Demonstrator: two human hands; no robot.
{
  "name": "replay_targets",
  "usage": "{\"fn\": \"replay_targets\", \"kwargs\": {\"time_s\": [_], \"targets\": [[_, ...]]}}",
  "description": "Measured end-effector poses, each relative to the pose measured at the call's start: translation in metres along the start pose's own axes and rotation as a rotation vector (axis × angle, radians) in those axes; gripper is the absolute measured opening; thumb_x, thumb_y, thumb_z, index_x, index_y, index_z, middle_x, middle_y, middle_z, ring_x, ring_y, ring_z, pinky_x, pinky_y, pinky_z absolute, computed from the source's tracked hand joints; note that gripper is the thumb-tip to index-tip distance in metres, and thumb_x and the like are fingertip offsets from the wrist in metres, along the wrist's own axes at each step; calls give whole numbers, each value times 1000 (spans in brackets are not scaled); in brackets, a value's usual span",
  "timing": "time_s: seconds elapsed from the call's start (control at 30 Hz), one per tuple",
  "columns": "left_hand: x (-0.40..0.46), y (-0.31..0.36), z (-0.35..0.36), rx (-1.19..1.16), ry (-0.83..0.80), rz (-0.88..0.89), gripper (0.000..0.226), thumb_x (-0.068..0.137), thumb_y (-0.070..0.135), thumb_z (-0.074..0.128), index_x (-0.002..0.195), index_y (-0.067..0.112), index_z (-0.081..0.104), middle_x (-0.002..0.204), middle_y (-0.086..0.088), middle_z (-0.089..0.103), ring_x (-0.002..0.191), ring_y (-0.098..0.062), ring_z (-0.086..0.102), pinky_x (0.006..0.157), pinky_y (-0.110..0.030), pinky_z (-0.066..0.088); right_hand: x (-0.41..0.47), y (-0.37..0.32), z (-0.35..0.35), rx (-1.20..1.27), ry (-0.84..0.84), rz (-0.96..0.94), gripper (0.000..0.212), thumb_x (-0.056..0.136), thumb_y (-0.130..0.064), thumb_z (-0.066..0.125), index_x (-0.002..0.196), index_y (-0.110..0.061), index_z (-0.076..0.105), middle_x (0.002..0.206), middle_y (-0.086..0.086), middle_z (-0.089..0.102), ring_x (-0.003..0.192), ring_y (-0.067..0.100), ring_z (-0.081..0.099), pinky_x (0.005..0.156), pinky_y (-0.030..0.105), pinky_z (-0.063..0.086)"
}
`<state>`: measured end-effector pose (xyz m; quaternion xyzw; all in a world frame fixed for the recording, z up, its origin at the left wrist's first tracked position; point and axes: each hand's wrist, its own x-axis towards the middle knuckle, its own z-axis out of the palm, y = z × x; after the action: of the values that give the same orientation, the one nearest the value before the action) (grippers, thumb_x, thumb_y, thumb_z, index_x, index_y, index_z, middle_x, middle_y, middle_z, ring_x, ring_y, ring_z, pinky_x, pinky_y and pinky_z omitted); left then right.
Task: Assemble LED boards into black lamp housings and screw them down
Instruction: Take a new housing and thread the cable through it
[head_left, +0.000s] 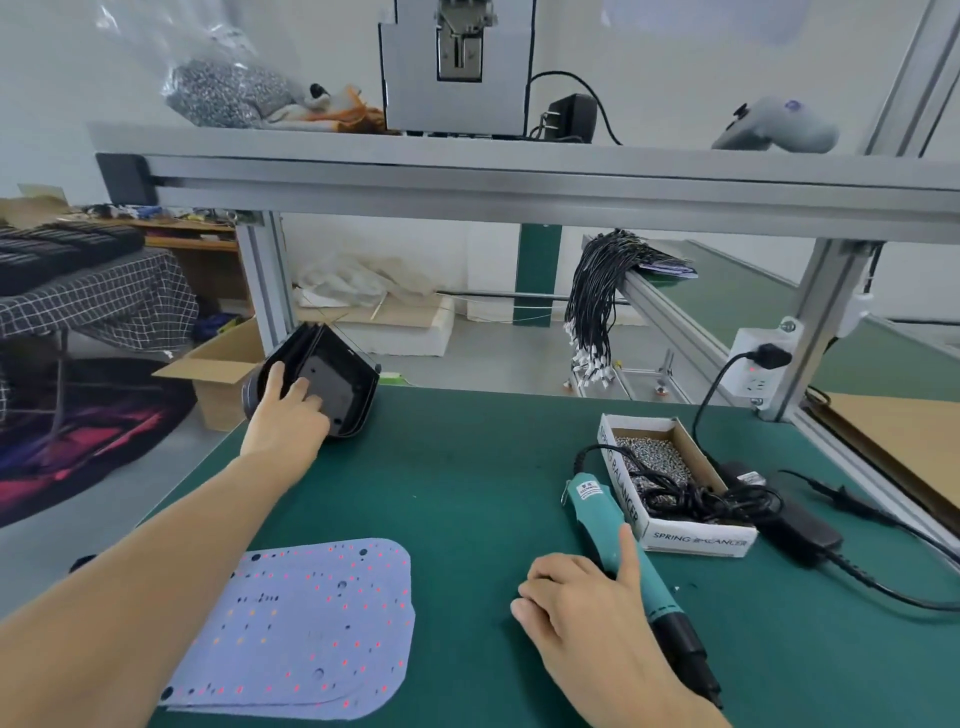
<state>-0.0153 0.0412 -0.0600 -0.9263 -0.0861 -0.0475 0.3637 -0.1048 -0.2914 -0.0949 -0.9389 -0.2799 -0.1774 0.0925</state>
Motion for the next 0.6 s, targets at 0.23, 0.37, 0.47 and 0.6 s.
{"fn": "replay_targets", "kwargs": {"time_s": [0.23, 0.37, 0.47, 0.6], "targets": [[-11, -5, -30, -406, 356, 64, 21, 94, 16, 57, 109, 21, 71, 104, 2, 66, 109, -23, 58, 107, -44, 19, 1, 6, 1, 28, -225, 57, 31, 100, -39, 34, 100, -29, 63, 107, -17, 54, 104, 6, 52, 112, 56, -20], [-49, -9, -61, -719, 689, 320, 14, 88, 15, 59, 93, 10, 70, 89, -2, 65, 85, -25, 64, 99, -39, 29, 7, 10, -13, 213, 29, 35, 23, 90, -25, 63, 113, -27, 67, 116, -13, 61, 109, 8, 60, 113, 57, -4], [-81, -16, -85, -720, 610, 560, 26, 90, 27, 41, 89, 16, 65, 89, 3, 59, 85, -18, 57, 88, -30, 39, 27, 17, -34, 233, 269, 57, 34, 87, -16, 68, 122, -17, 64, 125, 0, 60, 118, 18, 57, 113, 55, 6], [-101, -26, -105, -718, 504, 751, 23, 95, 21, 39, 91, 13, 61, 99, 2, 57, 95, -19, 56, 76, -34, 48, 63, 16, -67, 159, 202, -46, 59, 98, -34, 50, 150, -18, 28, 156, -1, 27, 145, 15, 17, 117, 41, -6]]}}
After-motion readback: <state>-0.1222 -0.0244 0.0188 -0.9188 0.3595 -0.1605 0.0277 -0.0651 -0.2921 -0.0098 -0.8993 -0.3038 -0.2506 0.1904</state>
